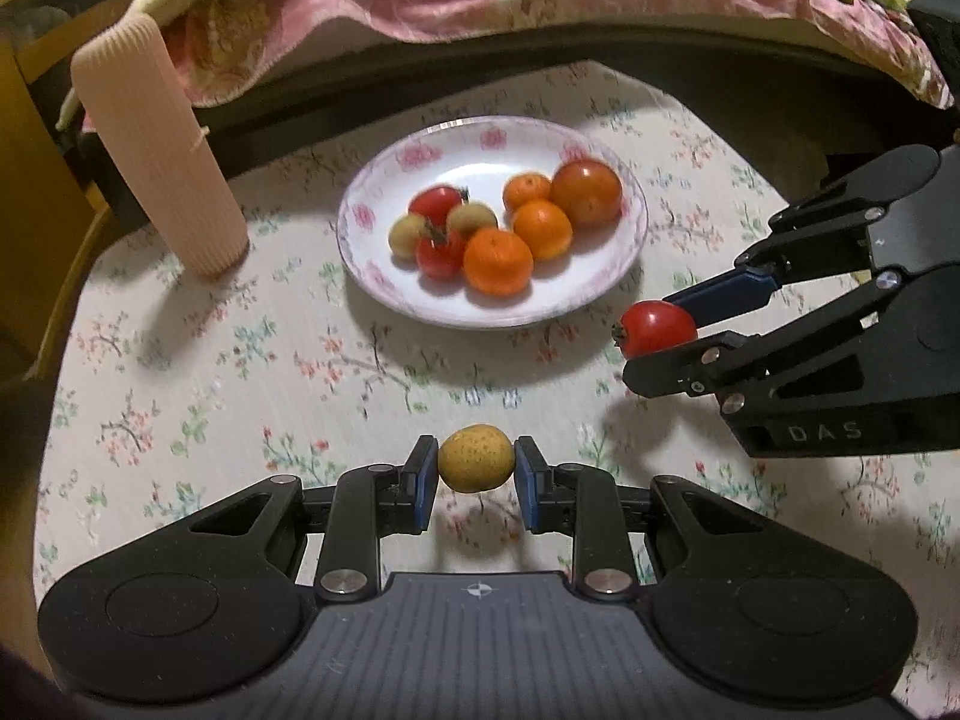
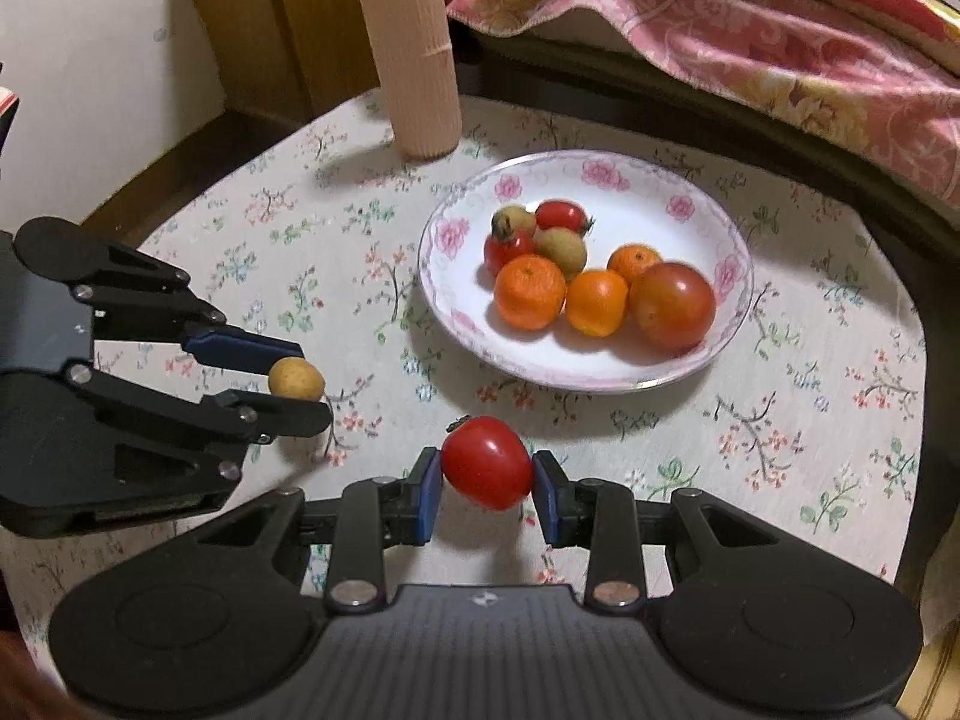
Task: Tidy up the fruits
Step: 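Carry the brownish fruit and cherry tomato in both tools over the plate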
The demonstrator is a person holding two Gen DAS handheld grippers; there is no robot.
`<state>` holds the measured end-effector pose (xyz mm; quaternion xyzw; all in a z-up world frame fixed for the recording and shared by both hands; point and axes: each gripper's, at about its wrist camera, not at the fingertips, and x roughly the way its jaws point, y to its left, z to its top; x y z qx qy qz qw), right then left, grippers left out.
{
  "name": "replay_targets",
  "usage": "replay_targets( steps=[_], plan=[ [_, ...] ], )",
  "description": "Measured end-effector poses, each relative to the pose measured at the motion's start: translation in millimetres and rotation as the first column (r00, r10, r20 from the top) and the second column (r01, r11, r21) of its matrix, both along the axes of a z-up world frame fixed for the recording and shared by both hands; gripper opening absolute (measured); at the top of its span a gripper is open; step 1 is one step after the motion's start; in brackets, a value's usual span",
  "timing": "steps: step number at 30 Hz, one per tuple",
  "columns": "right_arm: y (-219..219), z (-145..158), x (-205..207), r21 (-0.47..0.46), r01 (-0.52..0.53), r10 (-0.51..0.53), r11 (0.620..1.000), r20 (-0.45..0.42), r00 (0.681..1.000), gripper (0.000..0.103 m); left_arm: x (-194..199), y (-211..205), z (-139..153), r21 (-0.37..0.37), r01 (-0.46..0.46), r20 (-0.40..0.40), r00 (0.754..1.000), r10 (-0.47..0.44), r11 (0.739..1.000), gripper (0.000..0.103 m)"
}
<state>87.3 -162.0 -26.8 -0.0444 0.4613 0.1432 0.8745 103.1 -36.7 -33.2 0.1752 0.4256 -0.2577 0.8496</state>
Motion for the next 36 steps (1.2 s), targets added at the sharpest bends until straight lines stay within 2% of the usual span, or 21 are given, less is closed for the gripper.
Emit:
replay_targets(
  steps=[17, 36],
  plan=[
    [-14.3, 32.8, 30.5, 0.015, 0.099, -0.1, 0.995, 0.108, 0.989, 0.033, 40.9, -29.3, 27.2, -0.061, -0.044, 0.08, 0.996, 0.049, 0.997, 0.034],
    [-33.0, 27.7, 75.2, 0.003, 0.176, -0.175, 0.984, 0.128, 0.976, 0.033, 77.2, -48.9, 20.3, -0.028, -0.07, 0.095, 0.993, 0.072, 0.997, 0.033]
  ],
)
